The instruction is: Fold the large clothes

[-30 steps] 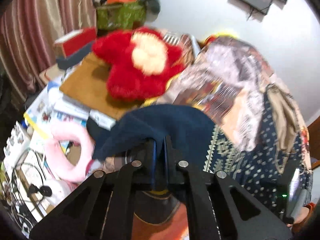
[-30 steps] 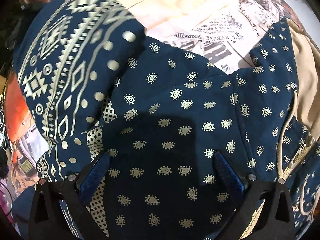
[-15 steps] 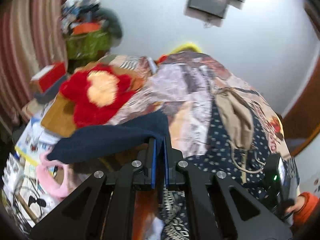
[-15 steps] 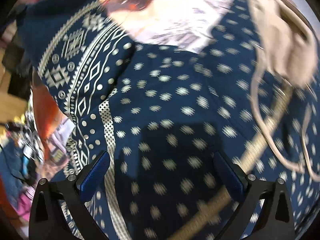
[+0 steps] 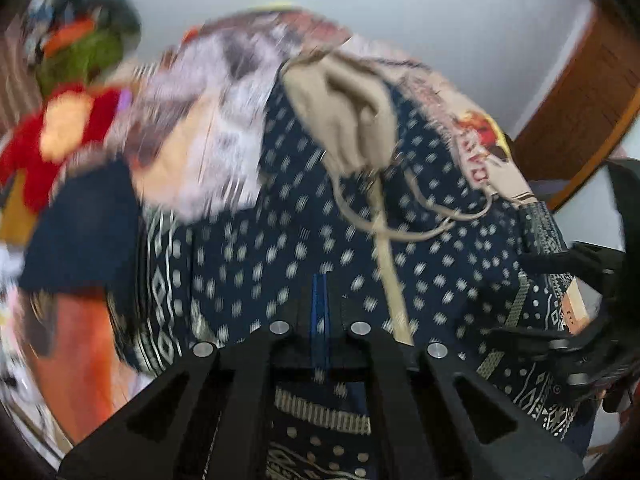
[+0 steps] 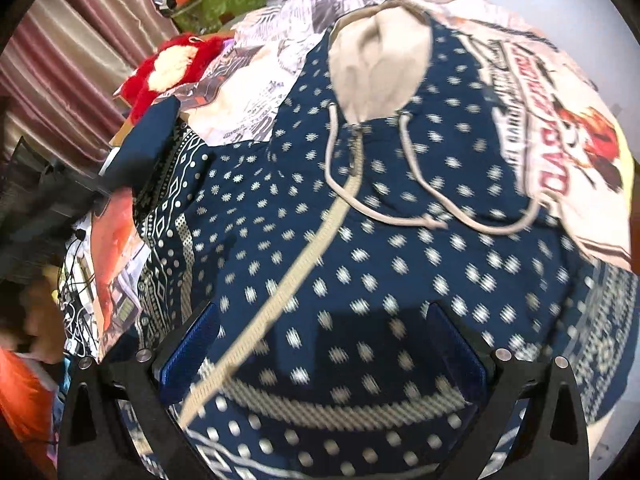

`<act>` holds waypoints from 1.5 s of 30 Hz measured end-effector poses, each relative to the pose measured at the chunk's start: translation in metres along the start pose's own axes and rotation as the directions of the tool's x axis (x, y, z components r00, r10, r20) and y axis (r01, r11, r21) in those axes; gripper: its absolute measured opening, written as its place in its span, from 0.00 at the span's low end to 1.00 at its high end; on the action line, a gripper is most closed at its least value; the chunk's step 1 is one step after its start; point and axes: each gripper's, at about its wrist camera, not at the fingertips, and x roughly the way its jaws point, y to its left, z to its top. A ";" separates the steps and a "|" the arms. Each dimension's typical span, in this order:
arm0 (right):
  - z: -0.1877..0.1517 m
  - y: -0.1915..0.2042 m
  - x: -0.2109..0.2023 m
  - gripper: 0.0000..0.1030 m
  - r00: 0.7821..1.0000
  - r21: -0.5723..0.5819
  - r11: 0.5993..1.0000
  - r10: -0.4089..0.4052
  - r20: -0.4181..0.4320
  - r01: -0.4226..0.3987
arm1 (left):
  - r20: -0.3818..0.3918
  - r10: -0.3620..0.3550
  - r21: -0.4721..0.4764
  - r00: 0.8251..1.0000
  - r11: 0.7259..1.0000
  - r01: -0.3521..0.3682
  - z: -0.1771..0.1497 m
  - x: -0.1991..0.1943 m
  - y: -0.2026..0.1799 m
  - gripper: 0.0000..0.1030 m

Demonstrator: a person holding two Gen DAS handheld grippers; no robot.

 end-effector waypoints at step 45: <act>0.080 0.158 0.204 1.00 0.963 -0.395 0.906 -0.224 -0.149 0.150 | 0.481 0.292 -0.305 0.826 0.940 -0.155 0.095 -0.160 0.190 0.02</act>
